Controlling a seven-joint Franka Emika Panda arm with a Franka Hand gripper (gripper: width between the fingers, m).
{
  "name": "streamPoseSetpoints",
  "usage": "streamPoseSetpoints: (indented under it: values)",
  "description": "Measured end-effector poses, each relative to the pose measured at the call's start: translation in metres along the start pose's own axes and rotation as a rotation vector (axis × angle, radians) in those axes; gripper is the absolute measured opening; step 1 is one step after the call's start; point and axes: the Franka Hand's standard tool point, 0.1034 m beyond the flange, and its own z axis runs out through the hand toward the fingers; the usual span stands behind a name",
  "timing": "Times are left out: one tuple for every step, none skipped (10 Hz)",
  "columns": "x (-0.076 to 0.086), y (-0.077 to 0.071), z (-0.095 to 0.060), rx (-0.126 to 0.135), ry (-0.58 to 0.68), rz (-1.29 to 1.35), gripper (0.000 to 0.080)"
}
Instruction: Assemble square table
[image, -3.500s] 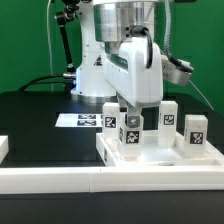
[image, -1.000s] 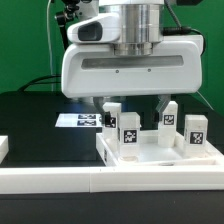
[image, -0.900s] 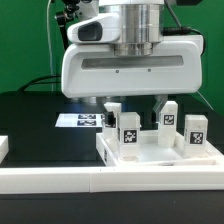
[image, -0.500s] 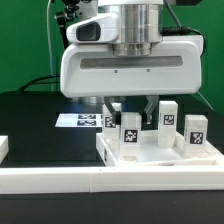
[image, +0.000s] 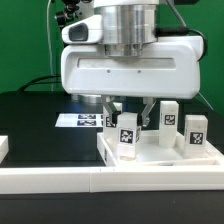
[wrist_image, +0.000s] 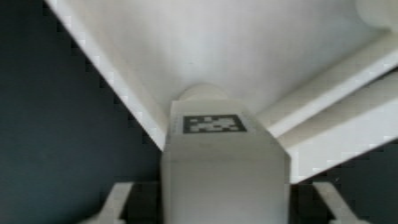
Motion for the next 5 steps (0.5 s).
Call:
streamPoseSetpoints:
  values:
    - [0.0017, 0.0012, -0.0001, 0.001, 0.001, 0.038, 0.0290]
    - [0.0022, 0.0013, 0.0000, 0.002, 0.003, 0.123, 0.0290]
    - [0.0030, -0.0002, 0.0002, 0.004, 0.012, 0.199, 0.0290]
    - [0.0024, -0.0020, 0.0004, 0.001, 0.018, 0.305, 0.0290]
    - [0.0029, -0.0014, 0.0006, 0.003, 0.022, 0.398, 0.0290]
